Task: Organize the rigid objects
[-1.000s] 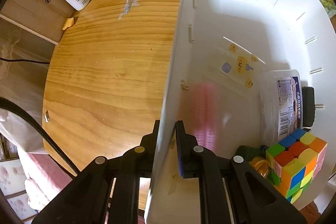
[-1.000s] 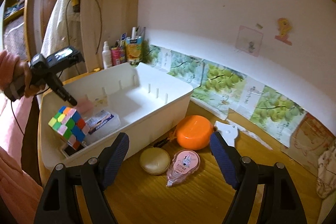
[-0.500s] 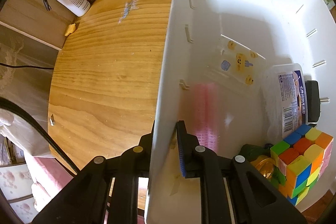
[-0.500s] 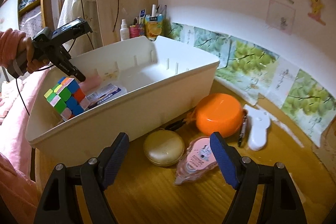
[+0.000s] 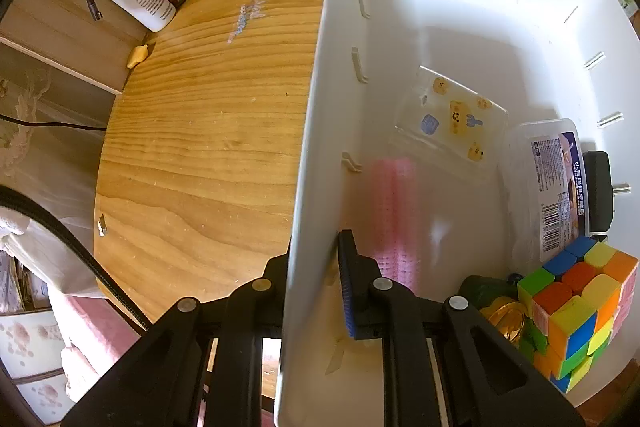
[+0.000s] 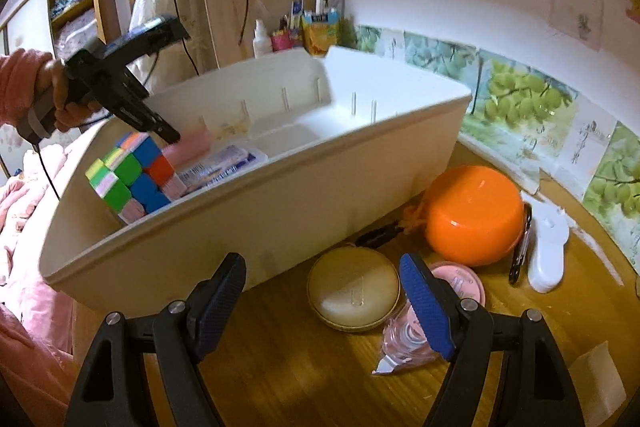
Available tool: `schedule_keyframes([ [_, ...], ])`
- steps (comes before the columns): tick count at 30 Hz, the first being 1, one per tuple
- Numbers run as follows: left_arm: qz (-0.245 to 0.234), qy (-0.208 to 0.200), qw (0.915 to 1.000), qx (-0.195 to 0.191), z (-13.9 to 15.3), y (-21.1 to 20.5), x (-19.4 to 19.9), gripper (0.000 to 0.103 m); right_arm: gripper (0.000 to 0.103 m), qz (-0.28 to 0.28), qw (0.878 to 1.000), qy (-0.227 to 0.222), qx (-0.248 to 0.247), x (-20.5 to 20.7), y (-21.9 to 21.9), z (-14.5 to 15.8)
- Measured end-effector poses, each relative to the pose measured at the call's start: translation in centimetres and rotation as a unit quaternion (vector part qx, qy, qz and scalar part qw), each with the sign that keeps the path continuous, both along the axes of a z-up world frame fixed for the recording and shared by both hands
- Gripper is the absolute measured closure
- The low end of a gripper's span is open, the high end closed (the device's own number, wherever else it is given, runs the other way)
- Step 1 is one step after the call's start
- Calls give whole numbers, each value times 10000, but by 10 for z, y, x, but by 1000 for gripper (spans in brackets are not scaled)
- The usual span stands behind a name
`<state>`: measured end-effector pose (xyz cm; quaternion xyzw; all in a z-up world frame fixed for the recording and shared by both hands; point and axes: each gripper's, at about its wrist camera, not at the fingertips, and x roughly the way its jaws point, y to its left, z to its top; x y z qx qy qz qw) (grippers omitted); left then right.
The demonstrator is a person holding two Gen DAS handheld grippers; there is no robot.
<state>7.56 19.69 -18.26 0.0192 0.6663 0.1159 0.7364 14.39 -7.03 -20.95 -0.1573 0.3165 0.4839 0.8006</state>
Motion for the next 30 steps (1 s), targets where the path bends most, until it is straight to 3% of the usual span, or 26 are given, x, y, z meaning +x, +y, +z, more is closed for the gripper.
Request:
schedule_keyframes([
  [16, 110, 5, 9999, -2, 0, 1, 1, 85, 25, -251, 9978, 110, -610, 12, 13, -16],
  [23, 139, 14, 9999, -9, 0, 2, 1, 85, 46, -361, 9963, 47, -785, 17, 20, -19],
  [30, 119, 12, 9999, 0, 0, 2, 0, 85, 48, -446, 9957, 96, -810, 18, 22, -18],
])
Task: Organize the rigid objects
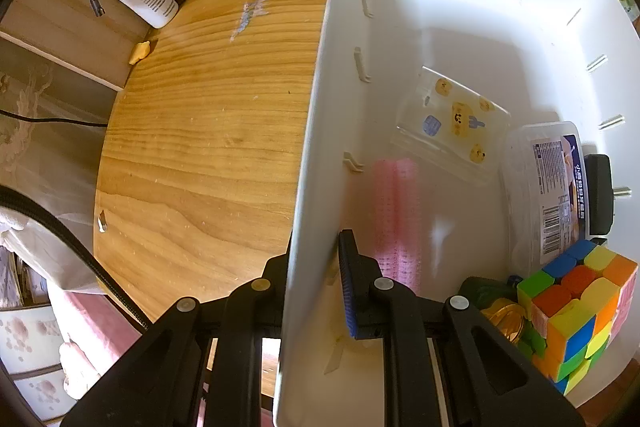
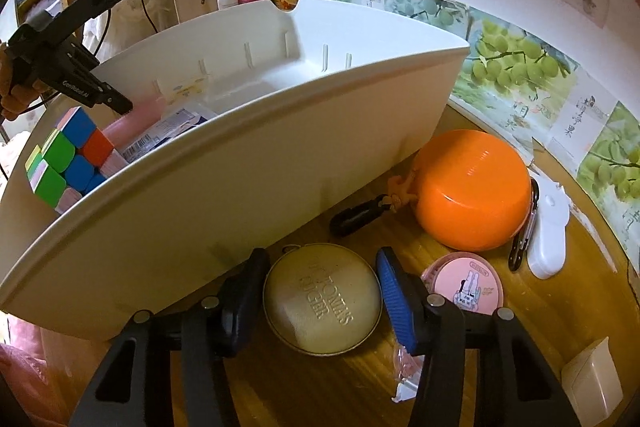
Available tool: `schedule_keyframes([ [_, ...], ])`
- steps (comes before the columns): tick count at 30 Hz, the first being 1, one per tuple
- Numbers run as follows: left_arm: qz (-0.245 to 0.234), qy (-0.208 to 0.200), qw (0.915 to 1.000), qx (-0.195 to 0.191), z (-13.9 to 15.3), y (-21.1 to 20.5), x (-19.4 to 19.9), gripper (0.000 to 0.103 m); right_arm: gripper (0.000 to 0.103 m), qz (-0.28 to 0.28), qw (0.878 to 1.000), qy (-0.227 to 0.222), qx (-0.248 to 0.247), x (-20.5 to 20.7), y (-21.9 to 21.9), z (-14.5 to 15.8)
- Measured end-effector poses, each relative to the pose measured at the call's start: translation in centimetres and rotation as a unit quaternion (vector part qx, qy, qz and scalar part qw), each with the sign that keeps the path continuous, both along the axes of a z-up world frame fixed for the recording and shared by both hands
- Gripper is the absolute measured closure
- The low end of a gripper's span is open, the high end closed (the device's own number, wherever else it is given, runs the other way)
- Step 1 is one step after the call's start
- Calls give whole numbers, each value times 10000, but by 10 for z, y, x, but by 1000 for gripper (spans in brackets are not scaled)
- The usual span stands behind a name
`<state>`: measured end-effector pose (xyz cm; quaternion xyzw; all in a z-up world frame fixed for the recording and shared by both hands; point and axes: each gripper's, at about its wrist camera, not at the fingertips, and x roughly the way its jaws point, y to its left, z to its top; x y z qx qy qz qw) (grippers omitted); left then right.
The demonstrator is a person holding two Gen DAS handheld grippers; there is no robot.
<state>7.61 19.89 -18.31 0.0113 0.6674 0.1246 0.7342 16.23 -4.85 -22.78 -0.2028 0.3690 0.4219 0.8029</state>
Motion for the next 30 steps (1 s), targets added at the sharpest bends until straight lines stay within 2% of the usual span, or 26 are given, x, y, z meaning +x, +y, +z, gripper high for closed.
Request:
schedule_keyframes([
  [7, -7, 41, 10000, 21, -1, -2, 1, 85, 48, -165, 9996, 121, -192, -4, 0, 2],
  [16, -51, 194, 9998, -5, -3, -4, 3, 85, 48, -750, 9949, 428, -522, -22, -5, 5],
  [22, -155, 350, 9993, 12, -5, -6, 5, 85, 48, -1355, 9858, 732, -664, -36, -14, 6],
  [30, -409, 544, 9977, -65, -5, -10, 8, 86, 48, -2195, 9671, 1076, -699, -55, -31, 12],
])
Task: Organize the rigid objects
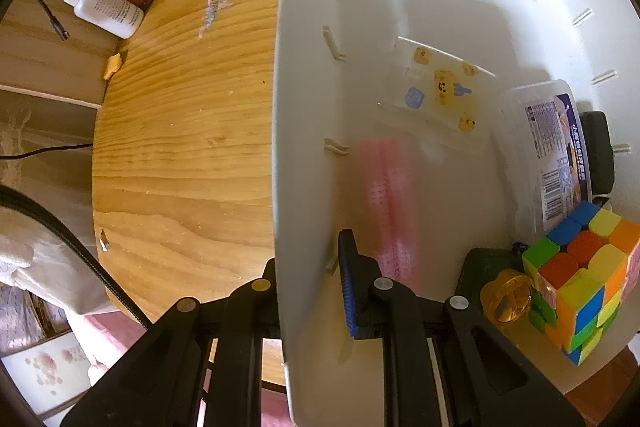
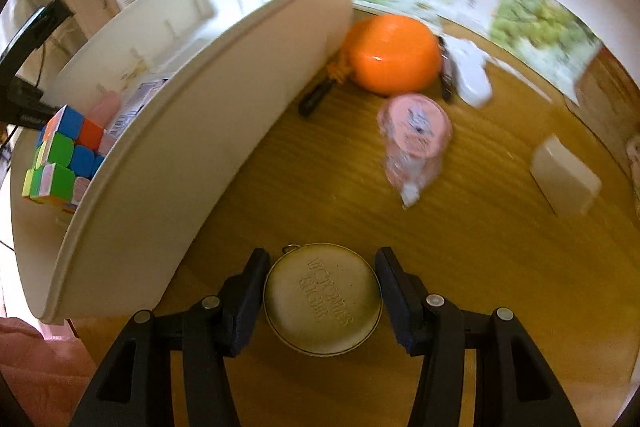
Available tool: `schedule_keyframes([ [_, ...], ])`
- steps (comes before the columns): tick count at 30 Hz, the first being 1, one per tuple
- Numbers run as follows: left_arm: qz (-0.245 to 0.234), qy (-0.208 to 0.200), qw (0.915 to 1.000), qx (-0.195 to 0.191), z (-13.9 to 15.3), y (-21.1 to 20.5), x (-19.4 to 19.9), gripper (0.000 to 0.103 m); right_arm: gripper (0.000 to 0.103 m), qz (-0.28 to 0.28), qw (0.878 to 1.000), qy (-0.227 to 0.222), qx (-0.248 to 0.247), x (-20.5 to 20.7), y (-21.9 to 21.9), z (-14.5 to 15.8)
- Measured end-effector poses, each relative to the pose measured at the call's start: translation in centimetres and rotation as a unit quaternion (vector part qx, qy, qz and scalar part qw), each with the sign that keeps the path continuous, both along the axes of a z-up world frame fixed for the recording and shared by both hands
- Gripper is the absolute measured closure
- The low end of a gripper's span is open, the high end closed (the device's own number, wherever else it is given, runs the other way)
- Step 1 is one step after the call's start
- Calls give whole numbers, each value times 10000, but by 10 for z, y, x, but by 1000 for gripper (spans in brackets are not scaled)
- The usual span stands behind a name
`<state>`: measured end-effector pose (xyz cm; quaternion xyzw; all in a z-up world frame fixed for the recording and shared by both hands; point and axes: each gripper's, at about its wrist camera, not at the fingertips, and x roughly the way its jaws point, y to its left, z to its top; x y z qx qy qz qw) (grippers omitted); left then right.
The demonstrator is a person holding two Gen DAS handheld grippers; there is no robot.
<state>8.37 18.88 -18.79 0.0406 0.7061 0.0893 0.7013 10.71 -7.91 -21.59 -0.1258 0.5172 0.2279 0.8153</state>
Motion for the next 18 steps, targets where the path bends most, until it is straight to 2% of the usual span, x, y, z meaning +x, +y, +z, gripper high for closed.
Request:
schedule_keyframes([
  [9, -155, 128, 9994, -294, 1, 3, 1, 90, 48, -911, 9958, -130, -39, -11, -9, 22],
  [18, -422, 198, 9979, -458, 1, 6, 4, 91, 48, -1708, 9844, -431, -19, -23, -6, 49],
])
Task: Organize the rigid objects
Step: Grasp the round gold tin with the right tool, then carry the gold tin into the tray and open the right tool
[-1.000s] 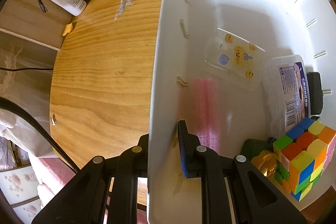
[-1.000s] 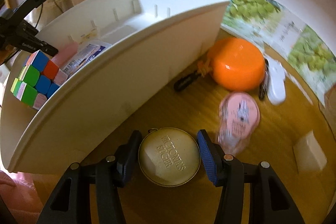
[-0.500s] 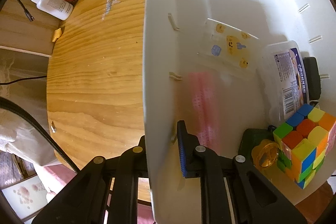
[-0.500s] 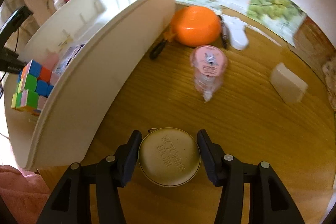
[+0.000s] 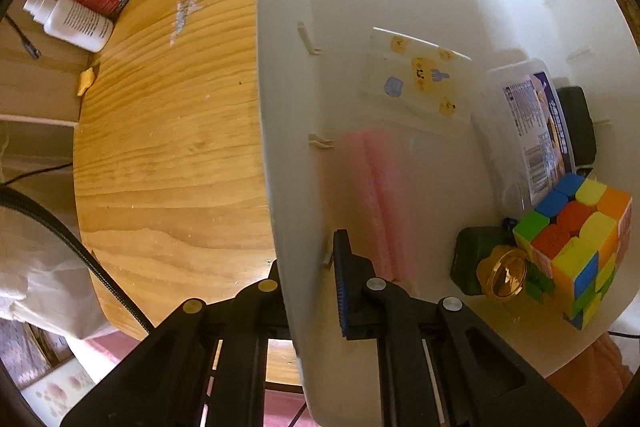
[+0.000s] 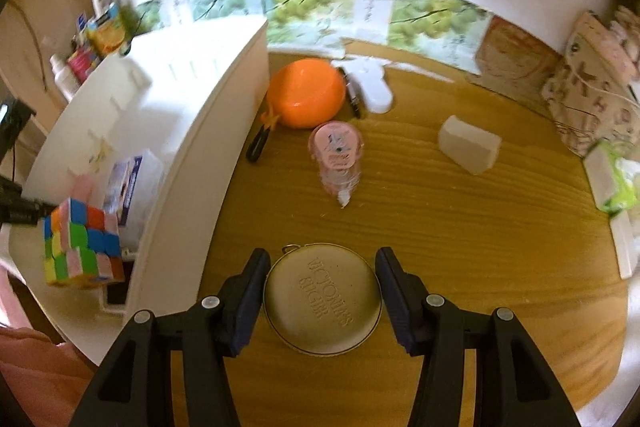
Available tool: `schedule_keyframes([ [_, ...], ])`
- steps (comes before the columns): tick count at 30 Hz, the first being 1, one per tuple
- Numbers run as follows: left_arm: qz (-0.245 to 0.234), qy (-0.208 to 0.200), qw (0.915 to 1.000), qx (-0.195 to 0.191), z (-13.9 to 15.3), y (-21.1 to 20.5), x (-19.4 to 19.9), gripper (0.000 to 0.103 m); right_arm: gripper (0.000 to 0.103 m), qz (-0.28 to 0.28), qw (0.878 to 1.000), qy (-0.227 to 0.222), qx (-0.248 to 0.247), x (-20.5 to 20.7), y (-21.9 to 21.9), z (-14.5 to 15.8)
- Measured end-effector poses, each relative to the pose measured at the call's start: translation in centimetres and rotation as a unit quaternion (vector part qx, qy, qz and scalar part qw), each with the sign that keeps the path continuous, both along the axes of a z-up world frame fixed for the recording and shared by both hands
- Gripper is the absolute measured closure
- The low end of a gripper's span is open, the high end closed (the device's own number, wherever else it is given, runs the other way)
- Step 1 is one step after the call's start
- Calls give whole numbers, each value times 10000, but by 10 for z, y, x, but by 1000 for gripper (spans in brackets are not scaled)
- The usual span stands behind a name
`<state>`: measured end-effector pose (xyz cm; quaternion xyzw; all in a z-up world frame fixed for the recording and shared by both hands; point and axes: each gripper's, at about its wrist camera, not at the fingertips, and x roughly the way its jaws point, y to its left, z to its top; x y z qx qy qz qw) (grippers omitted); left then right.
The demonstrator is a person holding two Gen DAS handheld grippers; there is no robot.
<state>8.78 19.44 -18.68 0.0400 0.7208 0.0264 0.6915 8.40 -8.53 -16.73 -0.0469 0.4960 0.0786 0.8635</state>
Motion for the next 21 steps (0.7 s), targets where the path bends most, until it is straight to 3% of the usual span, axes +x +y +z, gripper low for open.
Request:
schedule_keyframes([
  [10, -245, -14, 9997, -75, 4, -2, -5, 91, 48, -454, 9986, -247, 99, -14, 11, 29],
  [21, -581, -94, 9982, -87, 9, -10, -13, 91, 48, -175, 9986, -445, 221, -14, 52, 52],
])
